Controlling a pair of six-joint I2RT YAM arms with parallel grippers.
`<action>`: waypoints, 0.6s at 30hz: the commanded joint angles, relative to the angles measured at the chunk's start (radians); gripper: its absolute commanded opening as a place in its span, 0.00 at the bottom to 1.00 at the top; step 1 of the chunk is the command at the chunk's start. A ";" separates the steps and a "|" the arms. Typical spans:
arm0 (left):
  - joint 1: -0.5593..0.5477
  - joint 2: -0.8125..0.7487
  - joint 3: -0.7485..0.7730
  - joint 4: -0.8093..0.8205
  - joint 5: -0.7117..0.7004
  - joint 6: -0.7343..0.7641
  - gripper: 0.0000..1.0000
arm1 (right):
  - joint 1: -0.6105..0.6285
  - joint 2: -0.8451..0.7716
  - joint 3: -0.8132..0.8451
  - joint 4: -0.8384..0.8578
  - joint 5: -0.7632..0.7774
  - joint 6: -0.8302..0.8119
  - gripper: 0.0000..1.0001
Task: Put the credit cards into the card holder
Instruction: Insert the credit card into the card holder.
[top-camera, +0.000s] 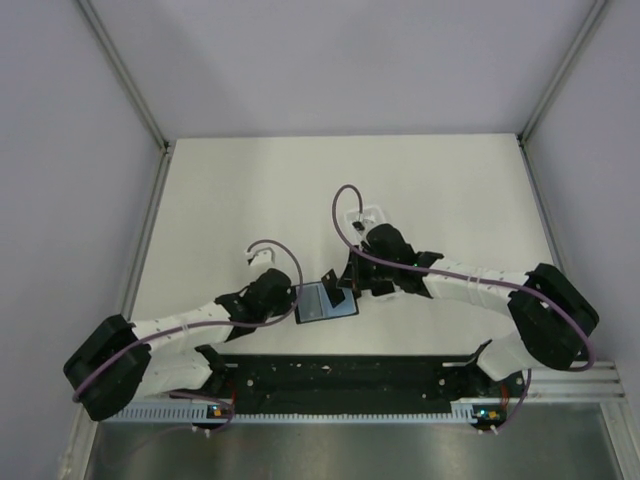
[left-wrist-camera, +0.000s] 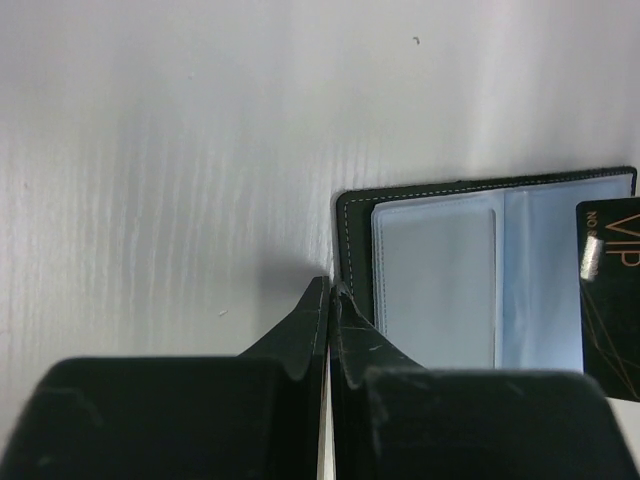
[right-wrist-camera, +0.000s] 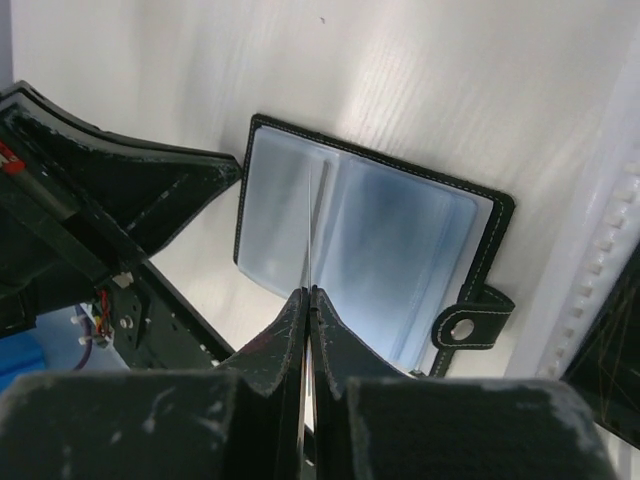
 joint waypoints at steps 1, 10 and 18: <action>0.023 0.075 0.016 0.005 0.030 0.058 0.00 | -0.025 -0.041 -0.024 0.019 -0.009 0.013 0.00; 0.048 0.029 0.039 -0.034 0.019 0.089 0.00 | -0.047 -0.086 -0.143 0.201 0.009 0.175 0.00; 0.056 0.027 0.044 -0.036 0.029 0.101 0.00 | -0.047 -0.109 -0.229 0.368 0.037 0.311 0.00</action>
